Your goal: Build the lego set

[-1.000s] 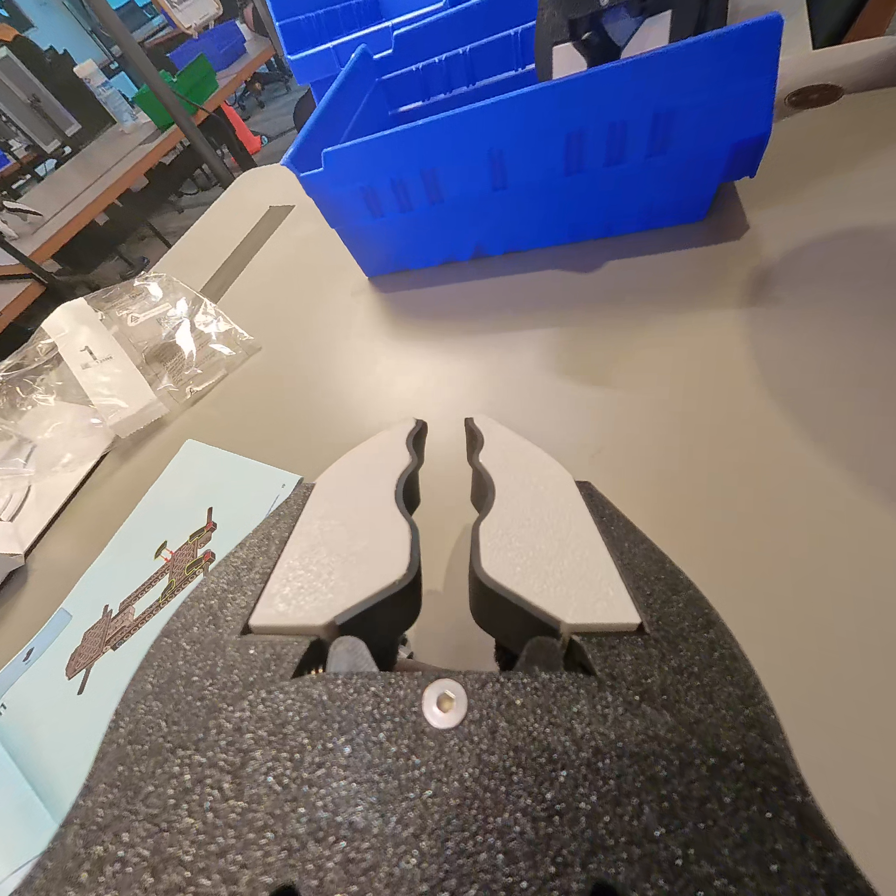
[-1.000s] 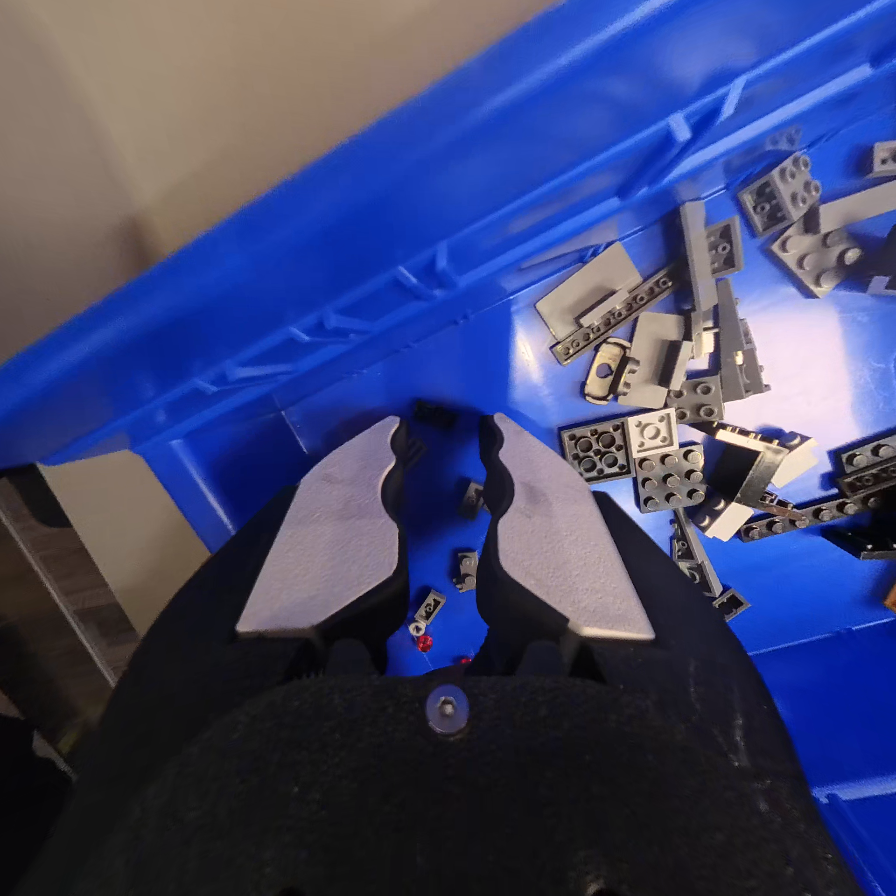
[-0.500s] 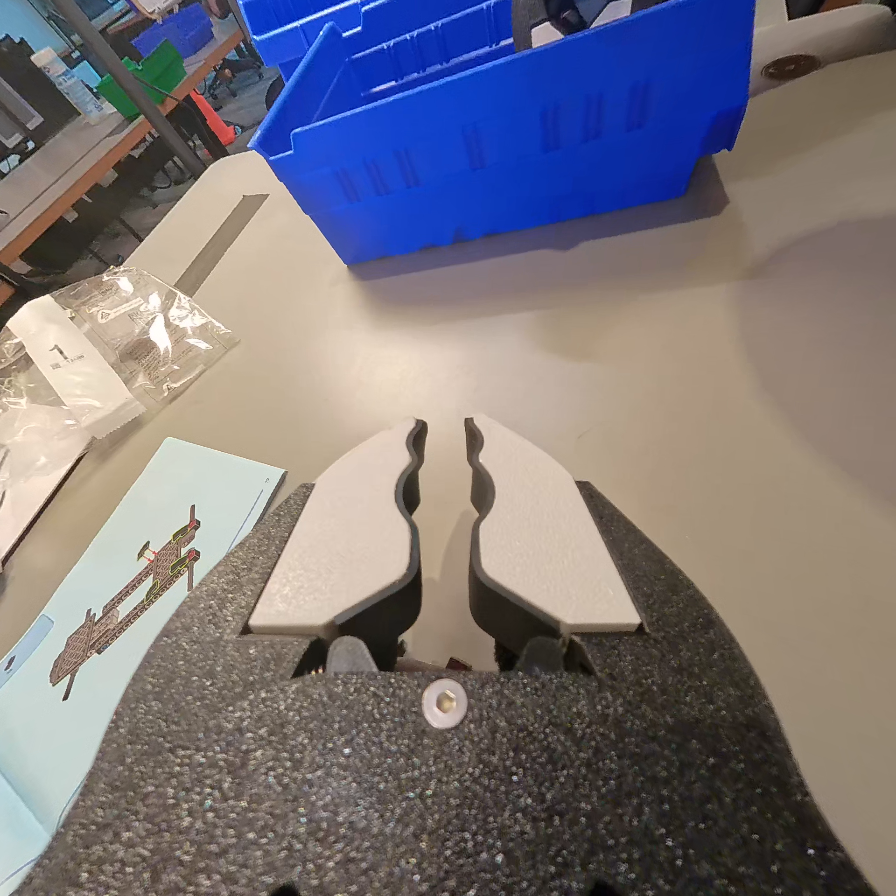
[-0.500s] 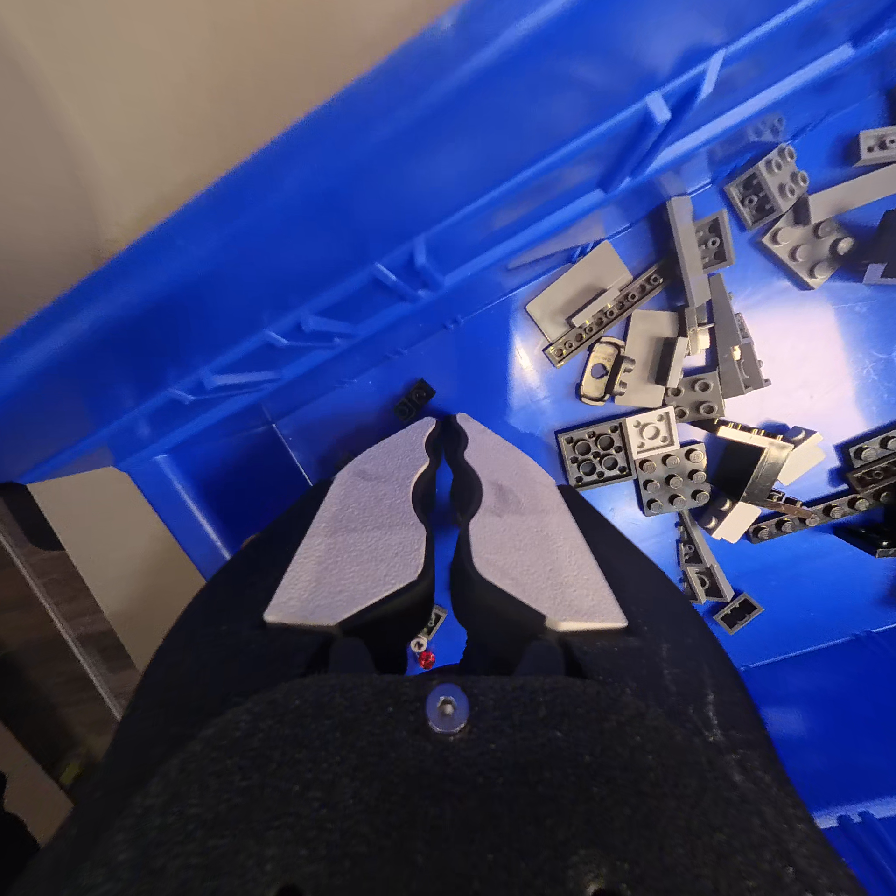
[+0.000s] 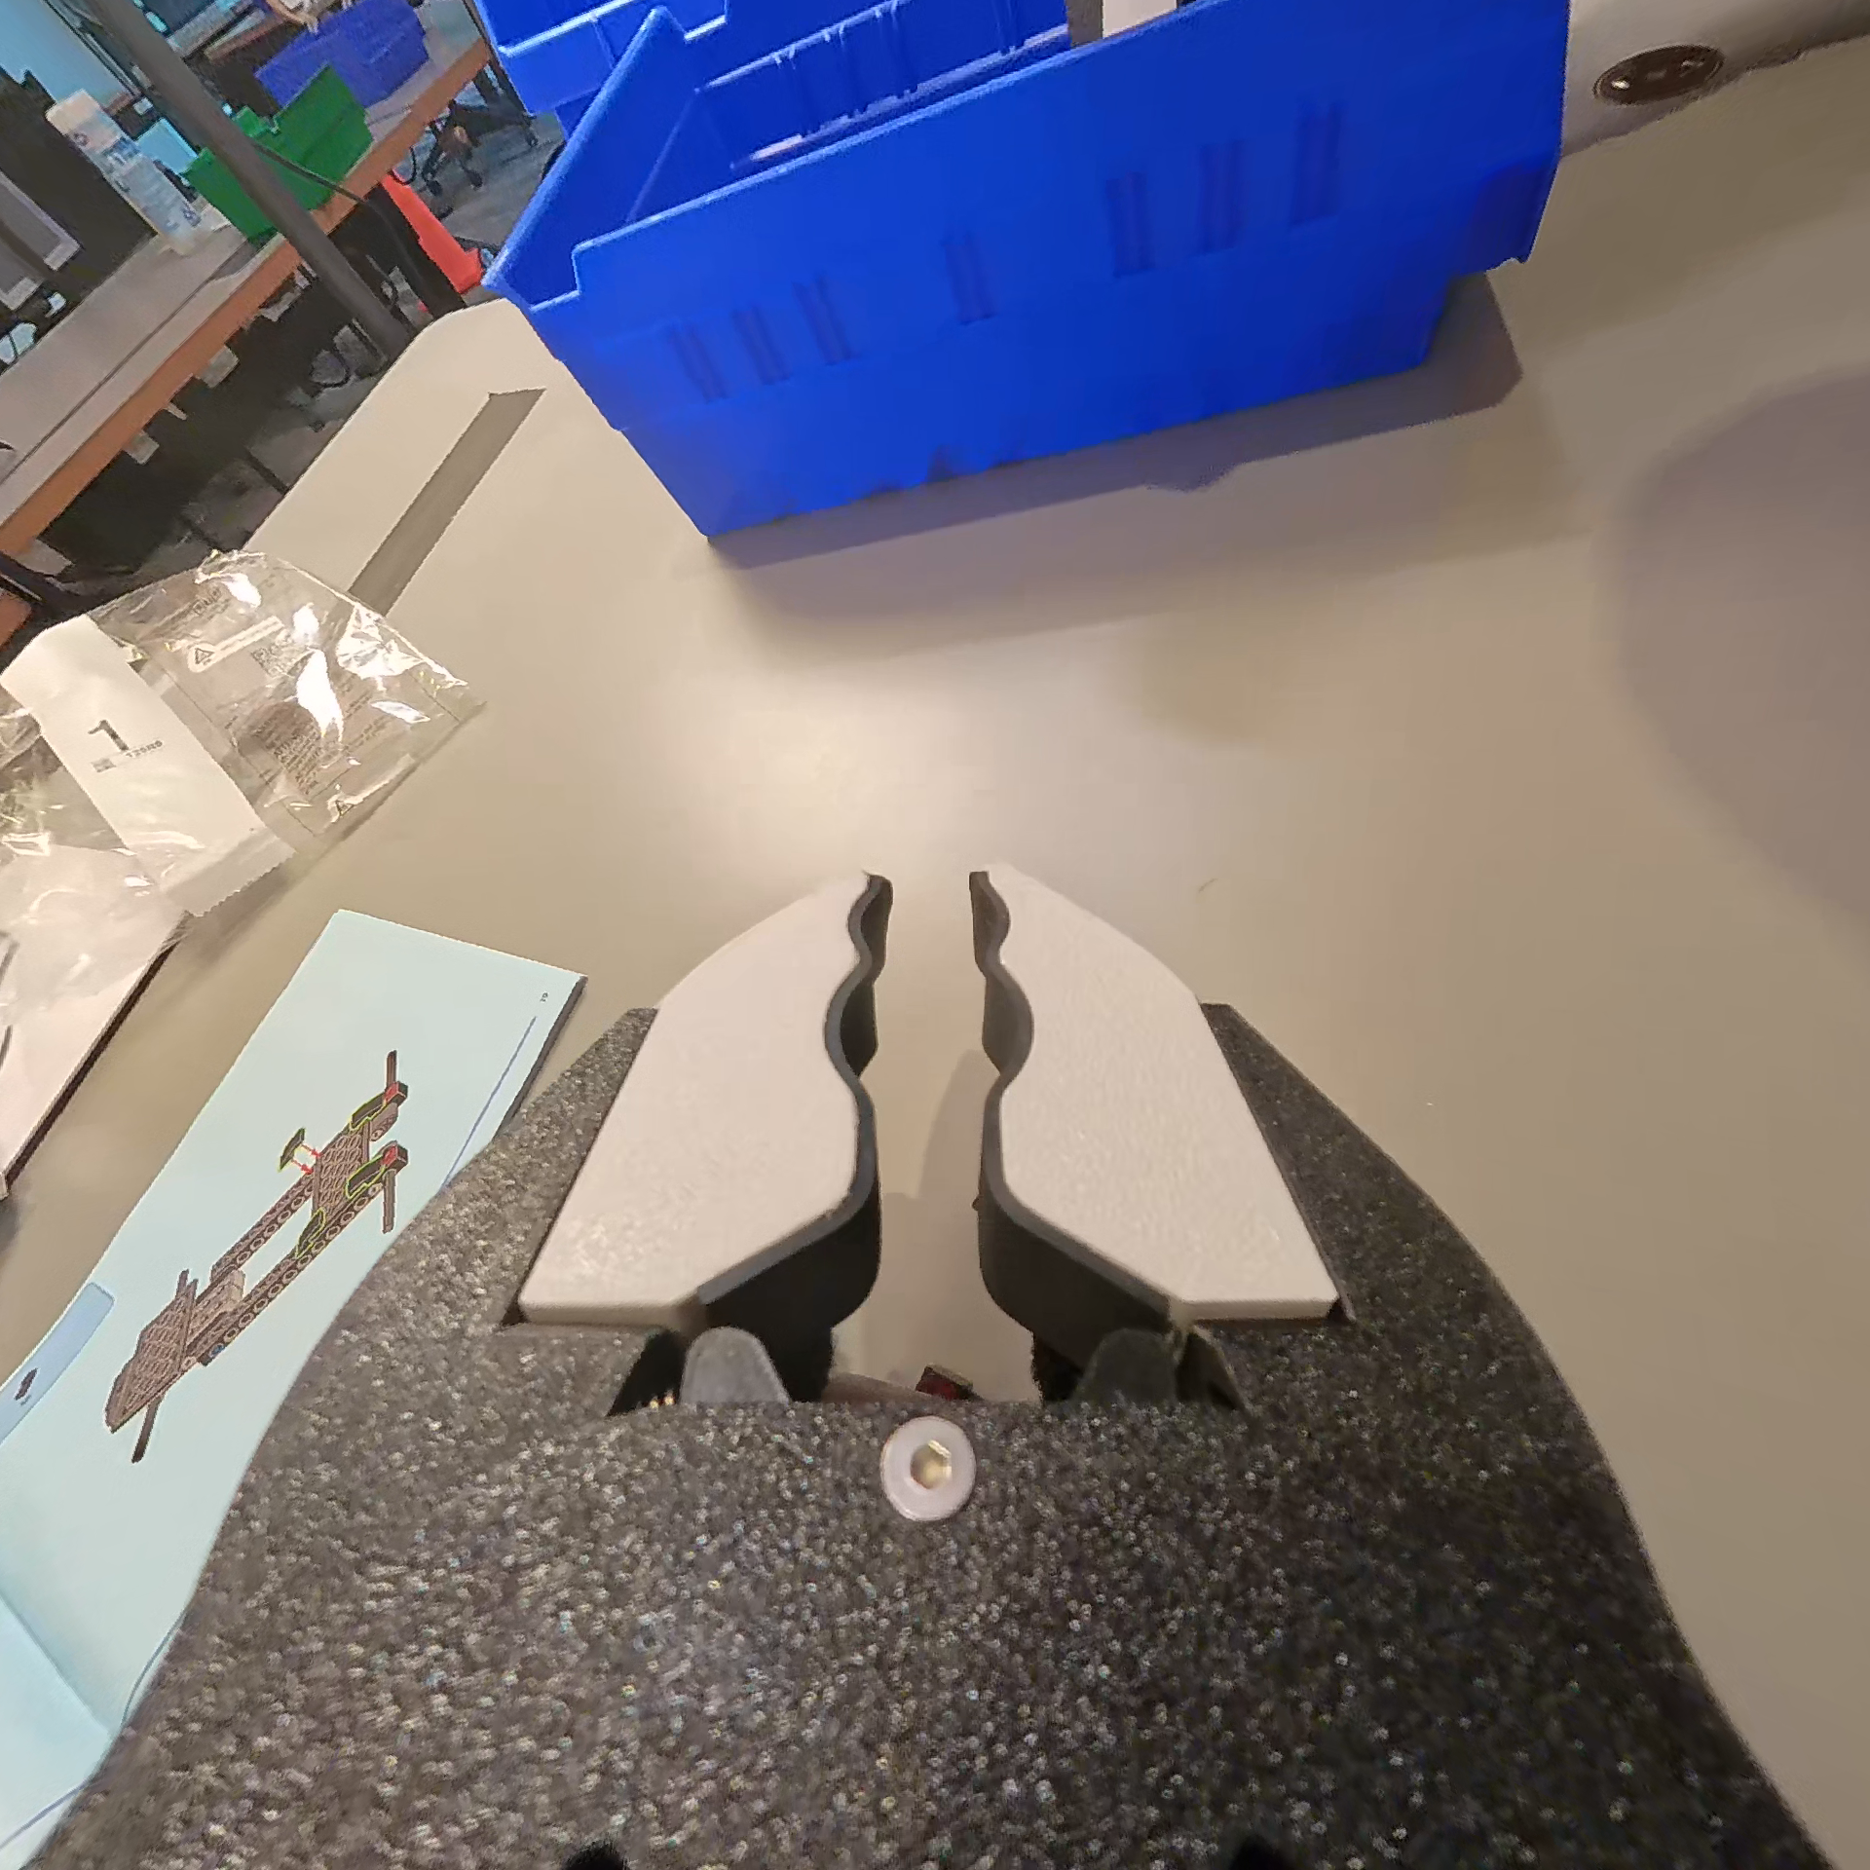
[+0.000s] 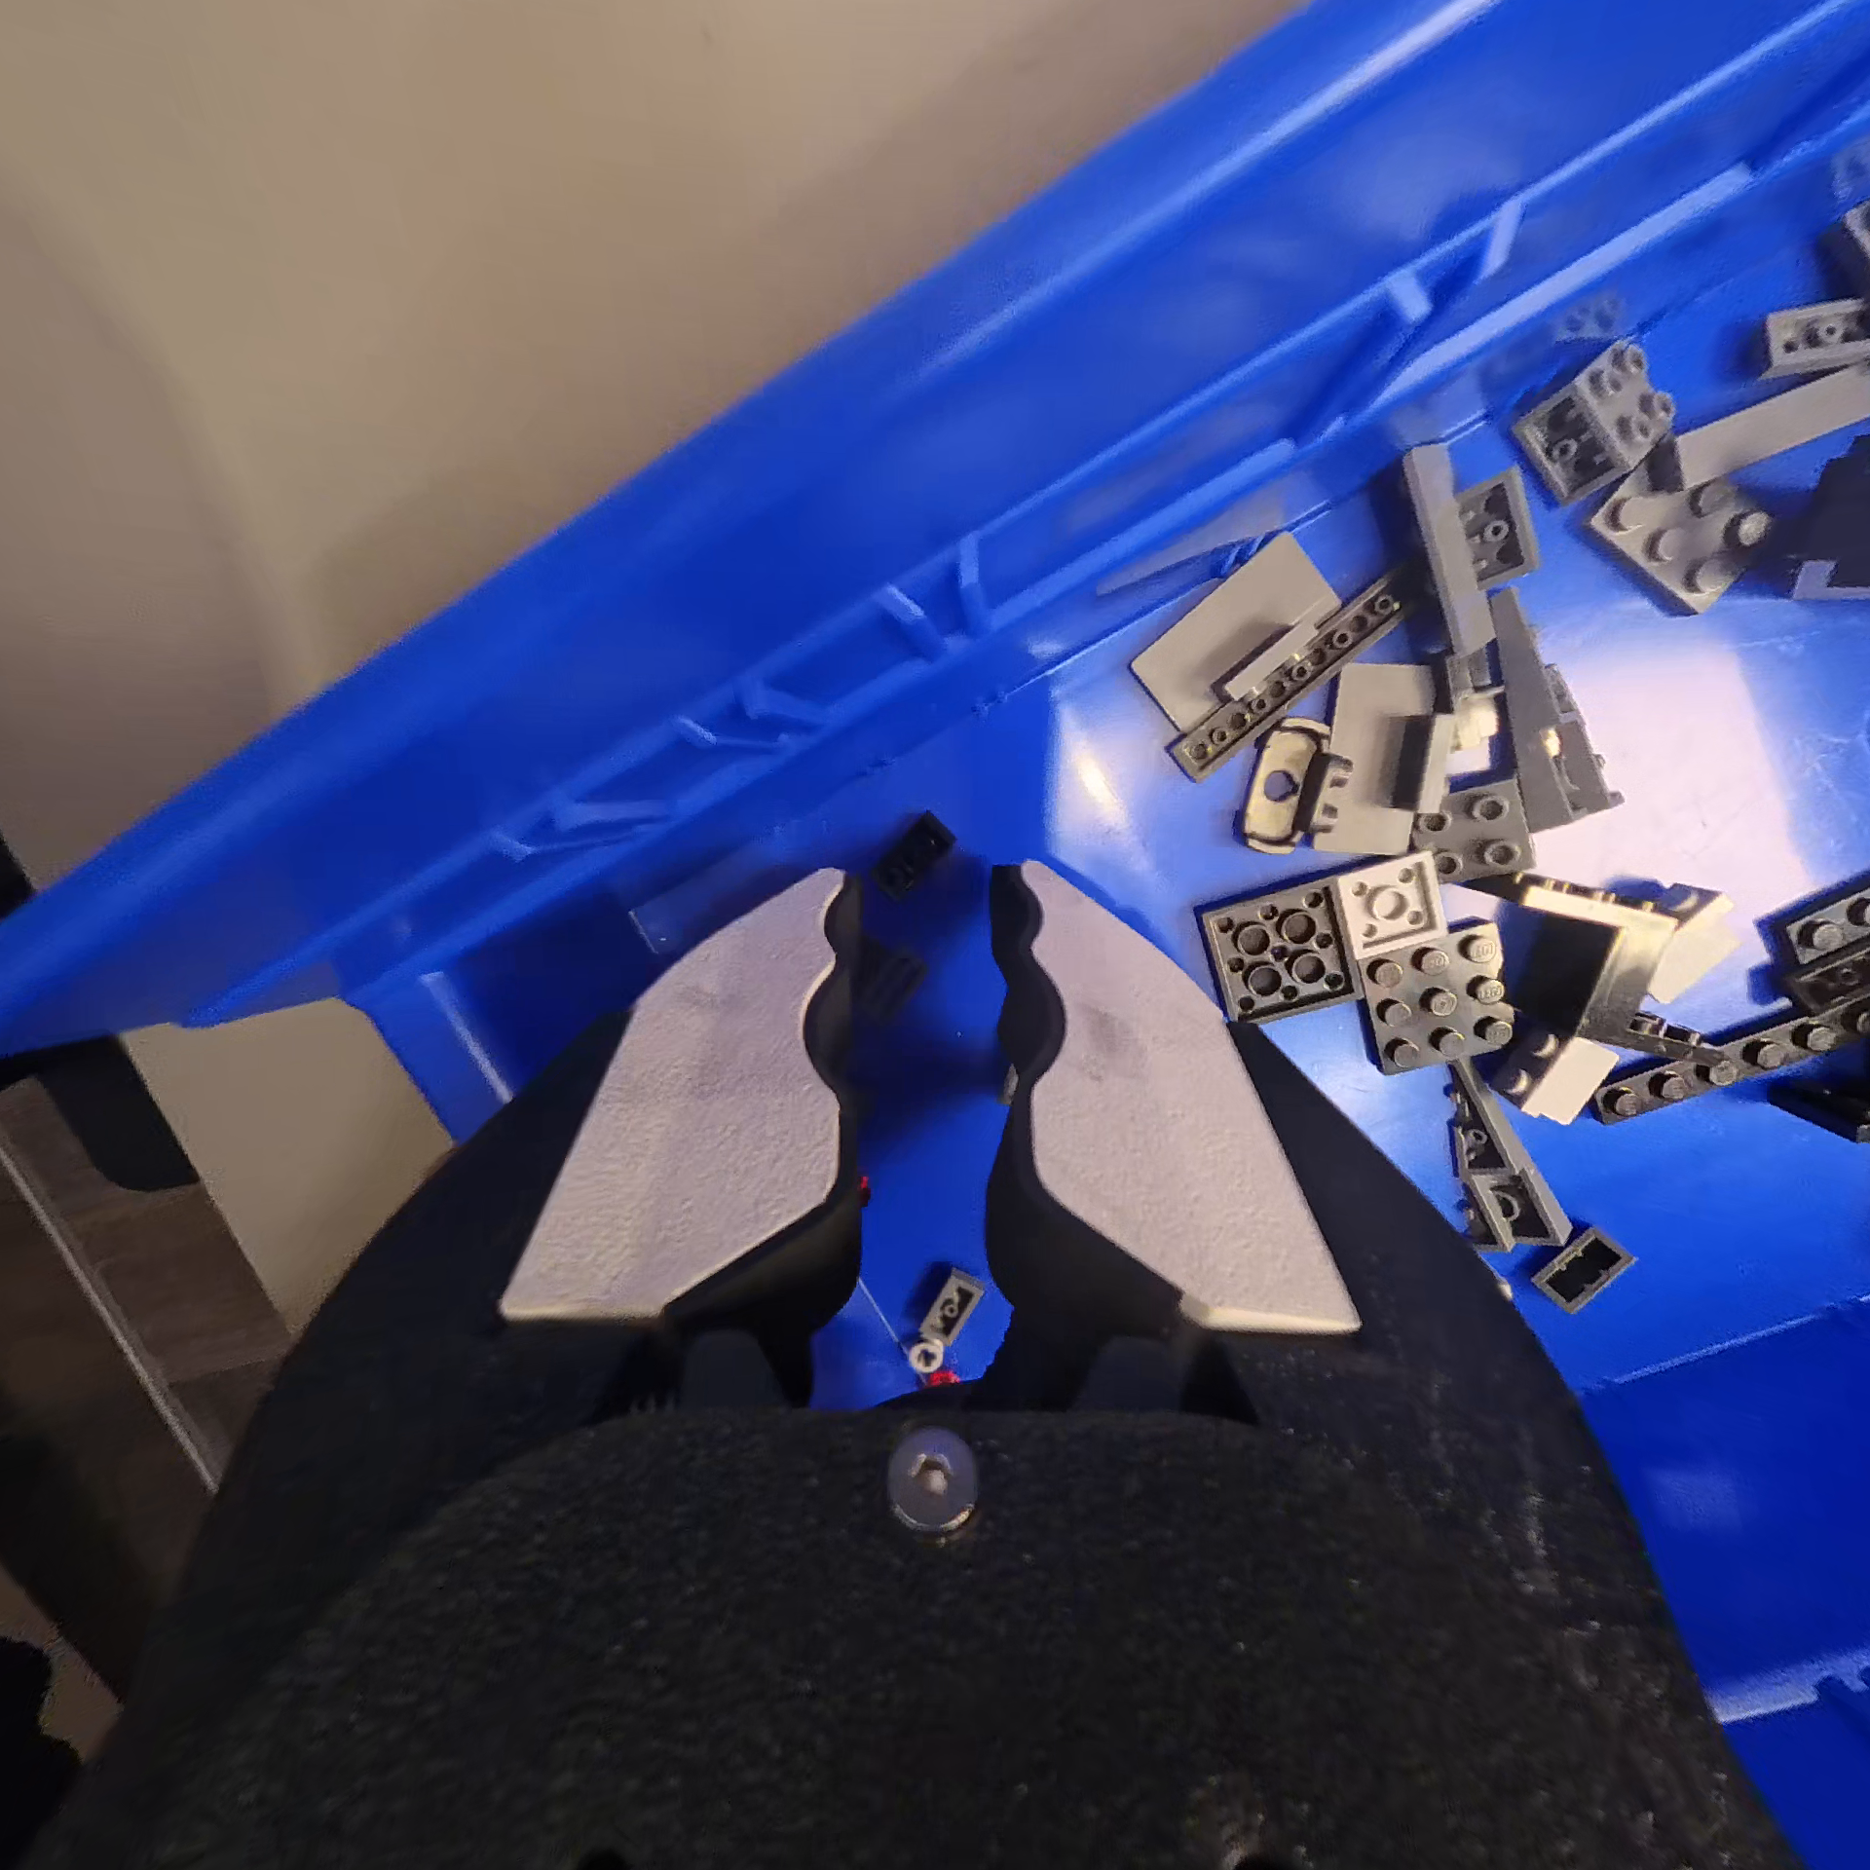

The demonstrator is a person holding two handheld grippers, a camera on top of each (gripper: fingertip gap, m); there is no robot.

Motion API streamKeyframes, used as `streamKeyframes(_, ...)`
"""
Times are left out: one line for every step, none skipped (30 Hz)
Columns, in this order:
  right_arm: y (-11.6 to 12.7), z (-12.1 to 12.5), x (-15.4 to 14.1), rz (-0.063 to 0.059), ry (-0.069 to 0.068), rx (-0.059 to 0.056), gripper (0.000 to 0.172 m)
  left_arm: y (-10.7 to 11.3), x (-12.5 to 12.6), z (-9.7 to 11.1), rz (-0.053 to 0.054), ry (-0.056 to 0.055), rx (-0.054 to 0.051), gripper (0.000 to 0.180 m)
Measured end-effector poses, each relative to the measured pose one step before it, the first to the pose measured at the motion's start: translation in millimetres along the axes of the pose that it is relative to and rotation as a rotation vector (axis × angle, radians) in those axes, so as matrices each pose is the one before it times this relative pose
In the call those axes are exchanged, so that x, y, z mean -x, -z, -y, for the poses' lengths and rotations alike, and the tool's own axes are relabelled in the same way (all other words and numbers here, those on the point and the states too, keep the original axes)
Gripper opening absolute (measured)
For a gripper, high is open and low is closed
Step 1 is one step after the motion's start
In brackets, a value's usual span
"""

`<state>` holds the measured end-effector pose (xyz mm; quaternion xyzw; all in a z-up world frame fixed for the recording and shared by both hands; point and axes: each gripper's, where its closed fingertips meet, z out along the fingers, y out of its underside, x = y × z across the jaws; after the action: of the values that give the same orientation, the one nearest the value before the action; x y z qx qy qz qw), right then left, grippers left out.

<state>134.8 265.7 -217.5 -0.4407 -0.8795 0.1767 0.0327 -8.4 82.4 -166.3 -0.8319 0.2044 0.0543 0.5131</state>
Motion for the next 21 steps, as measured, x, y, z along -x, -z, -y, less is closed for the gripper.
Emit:
streamKeyframes(-2.51, -1.16, -0.69, -0.0055, 0.0063, 0.0127, 0.025, -0.51, 0.08, 0.76, -0.001, 0.0016, -0.0012, 0.016)
streamKeyframes(-2.28, -0.52, -0.65, -0.0028, 0.004, 0.0073, 0.025, -0.48, -0.24, 0.86, -0.0023, 0.0007, -0.0016, 0.016)
streamKeyframes(-1.23, 0.51, -0.85, -0.0037, 0.0025, -0.0006, 0.022, -0.6, -0.15, 0.63, -0.0012, -0.0004, -0.0006, 0.016)
streamKeyframes(-0.34, 0.56, -0.31, 0.0011, 0.0027, -0.0022, 0.019, -0.6, -0.14, 0.3, -0.0012, -0.0013, 0.0007, 0.016)
streamKeyframes(-0.41, -0.27, -0.28, 0.0008, 0.0047, 0.0009, 0.014, -0.72, -0.25, 0.22, -0.0015, -0.0003, 0.001, 0.016)
streamKeyframes(-0.35, -0.45, -1.13, -0.0042, 0.0093, 0.0011, 0.008, -0.75, -0.2, 0.09, -0.0011, 0.0007, 0.001, 0.016)
streamKeyframes(-0.13, 0.01, -1.26, -0.0027, 0.0084, -0.002, 0.007, -0.66, -0.28, 0.05, -0.0019, -0.0001, 0.0011, 0.016)
streamKeyframes(0.05, 0.17, -1.16, -0.0006, 0.0031, -0.0024, 0.006, -0.76, -0.12, 0.12, -0.0014, -0.0009, 0.0008, 0.016)
streamKeyframes(0.22, -0.15, -1.6, -0.0044, 0.0012, -0.0004, 0.006, -0.64, 0.01, 0.0, -0.0007, -0.0007, 0.0011, 0.016)
streamKeyframes(0.78, -0.39, -1.65, -0.0079, 0.0022, -0.0013, 0.007, -0.46, -0.09, -0.08, -0.0009, -0.0005, 0.0011, 0.016)
streamKeyframes(1.03, -0.33, -0.66, -0.0038, -0.0002, -0.0022, 0.011, -0.26, 0.0, 0.0, -0.001, -0.0002, 0.0012, 0.016)
streamKeyframes(1.68, 0.22, -0.06, -0.0012, -0.0058, -0.0071, 0.017, -0.04, 0.03, -0.4, -0.0002, 0.0001, 0.0018, 0.016)
streamKeyframes(2.1, 1.28, 0.65, 0.0011, -0.0093, -0.0137, 0.021, 0.1, 0.04, -0.35, 0.0005, -0.0001, 0.002, 0.016)
streamKeyframes(2.24, 1.89, 1.48, 0.0057, -0.0074, -0.0169, 0.022, 0.13, 0.07, -0.47, 0.0005, -0.0001, 0.0017, 0.016)
streamKeyframes(1.55, 2.23, 1.64, 0.0037, -0.0023, -0.0162, 0.022, 0.05, -0.14, -0.32, -0.0003, 0.0003, 0.0009, 0.016)
streamKeyframes(0.3, 2.09, 0.85, -0.0025, -0.0016, -0.0097, 0.022, -0.17, -0.18, -0.13, -0.0005, -0.0002, 0.0004, 0.016)
streamKeyframes(-1.23, 1.05, 0.35, -0.005, -0.0038, 0.0021, 0.022, -0.29, -0.23, -0.01, -0.0008, -0.0009, 0.0, 0.016)
streamKeyframes(-2.37, 0.06, -0.08, -0.0075, -0.003, 0.0115, 0.023, -0.52, -0.23, 0.05, -0.0015, -0.0006, 0.0005, 0.016)
streamKeyframes(-3.12, -0.88, -0.48, -0.0078, -0.0009, 0.0173, 0.023, -0.42, -0.25, -0.01, -0.0015, -0.001, 0.0006, 0.016)
streamKeyframes(-3.29, -2.15, -0.48, -0.0065, 0.0004, 0.0225, 0.023, -0.17, -0.24, -0.06, -0.0012, -0.0008, 0.001, 0.016)
streamKeyframes(-1.38, -0.39, -2.41, -0.0173, 0.0024, 0.0065, 0.018, 0.01, -0.14, -0.35, -0.0001, -0.0002, 0.0017, 0.016)
